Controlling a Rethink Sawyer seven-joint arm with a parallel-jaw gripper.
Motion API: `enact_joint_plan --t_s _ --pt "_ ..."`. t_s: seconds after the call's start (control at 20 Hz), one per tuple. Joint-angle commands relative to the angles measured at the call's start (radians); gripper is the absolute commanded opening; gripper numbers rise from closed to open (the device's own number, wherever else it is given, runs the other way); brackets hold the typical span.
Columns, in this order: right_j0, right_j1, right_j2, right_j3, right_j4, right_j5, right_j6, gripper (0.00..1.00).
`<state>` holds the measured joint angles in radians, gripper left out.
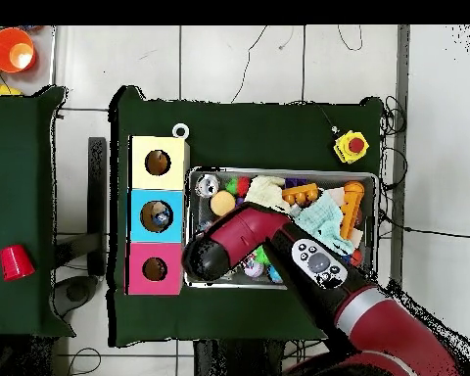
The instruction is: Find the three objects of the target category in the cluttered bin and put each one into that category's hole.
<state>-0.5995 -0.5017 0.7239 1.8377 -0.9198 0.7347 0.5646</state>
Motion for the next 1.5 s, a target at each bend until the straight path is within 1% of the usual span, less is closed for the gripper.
enact_joint_plan --t_s 0.05,0.2,0.35,0.45,0.55,0.6,0.65,1.0,1.15,1.3,1.5 --pt "-0.036 -0.01 0.095 0.044 -0.053 -0.048 -0.218 1.0" --pt "-0.06 -0.033 0.127 0.056 -0.051 -0.049 -0.24 1.0" --pt "-0.09 -0.053 0.173 0.073 -0.033 -0.051 -0.25 1.0" --pt "-0.099 -0.044 0.187 0.068 -0.039 -0.061 -0.236 1.0" --pt "-0.092 -0.023 0.178 0.046 -0.056 -0.057 -0.228 1.0" --pt "-0.109 0.006 0.171 0.026 -0.072 -0.053 -0.261 1.0" --pt "-0.109 0.026 0.164 0.014 -0.085 -0.058 -0.263 1.0" --pt "-0.093 0.097 0.106 -0.018 -0.161 -0.084 -0.231 1.0" --pt "-0.106 0.104 0.108 -0.013 -0.184 -0.105 -0.227 1.0" --pt "-0.102 0.101 0.104 -0.024 -0.207 -0.111 -0.212 1.0" --pt "-0.101 0.099 0.104 -0.05 -0.245 -0.143 -0.195 1.0"
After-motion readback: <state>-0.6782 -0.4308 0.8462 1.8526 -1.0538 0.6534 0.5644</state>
